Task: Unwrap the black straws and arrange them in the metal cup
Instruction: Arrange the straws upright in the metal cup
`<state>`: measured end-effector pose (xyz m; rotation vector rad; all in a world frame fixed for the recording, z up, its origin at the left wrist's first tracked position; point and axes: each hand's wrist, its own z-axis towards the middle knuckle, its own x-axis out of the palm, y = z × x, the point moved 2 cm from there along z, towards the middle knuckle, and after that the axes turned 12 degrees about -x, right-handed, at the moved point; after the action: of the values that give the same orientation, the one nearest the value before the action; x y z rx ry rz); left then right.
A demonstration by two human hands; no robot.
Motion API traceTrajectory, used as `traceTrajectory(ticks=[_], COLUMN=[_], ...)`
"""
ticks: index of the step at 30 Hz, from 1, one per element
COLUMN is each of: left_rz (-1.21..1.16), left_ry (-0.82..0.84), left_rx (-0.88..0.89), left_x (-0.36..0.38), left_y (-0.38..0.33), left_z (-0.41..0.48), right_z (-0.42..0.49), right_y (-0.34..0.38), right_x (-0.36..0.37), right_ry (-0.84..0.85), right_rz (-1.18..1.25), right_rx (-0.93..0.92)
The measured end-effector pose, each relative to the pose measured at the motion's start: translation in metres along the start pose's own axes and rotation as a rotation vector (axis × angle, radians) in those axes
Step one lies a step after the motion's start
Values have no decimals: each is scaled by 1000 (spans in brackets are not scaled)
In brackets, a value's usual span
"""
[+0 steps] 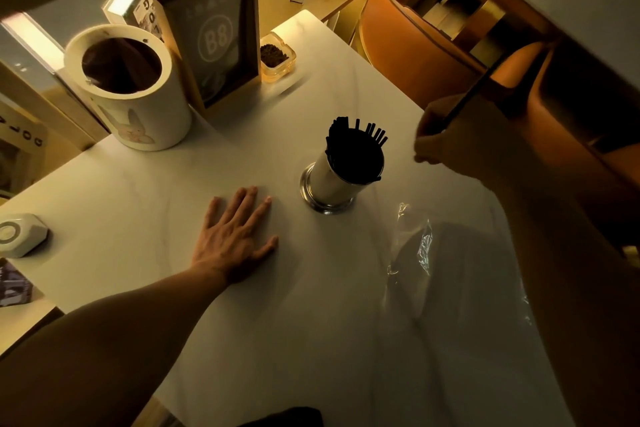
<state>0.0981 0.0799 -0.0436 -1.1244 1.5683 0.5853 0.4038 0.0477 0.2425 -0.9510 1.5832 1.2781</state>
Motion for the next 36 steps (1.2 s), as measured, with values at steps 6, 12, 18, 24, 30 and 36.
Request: traceTrajectory(ticks=[6,12,18,24,30,36], left_rz=[-6,-4,-8,-6,-14,-12], left_ry=[0,0,-12,1,-13,-23], left_rx=[3,-1,0,-9,-9,-10], left_x=[-1,1,3,7,11,11], left_y=[0,1,1,2,3,3], left_z=[0,0,1,4,5,5], right_z=[14,23,28,31,37,39], right_y=[14,17,47,62,58,52], right_x=[32,39,54,92,104,104], right_ry=[-76,-172,-181,-117,-77,-79], right_rz=[592,320,109,-58,-161,-153], right_rx=[181,39,-200,-356,-356,-366])
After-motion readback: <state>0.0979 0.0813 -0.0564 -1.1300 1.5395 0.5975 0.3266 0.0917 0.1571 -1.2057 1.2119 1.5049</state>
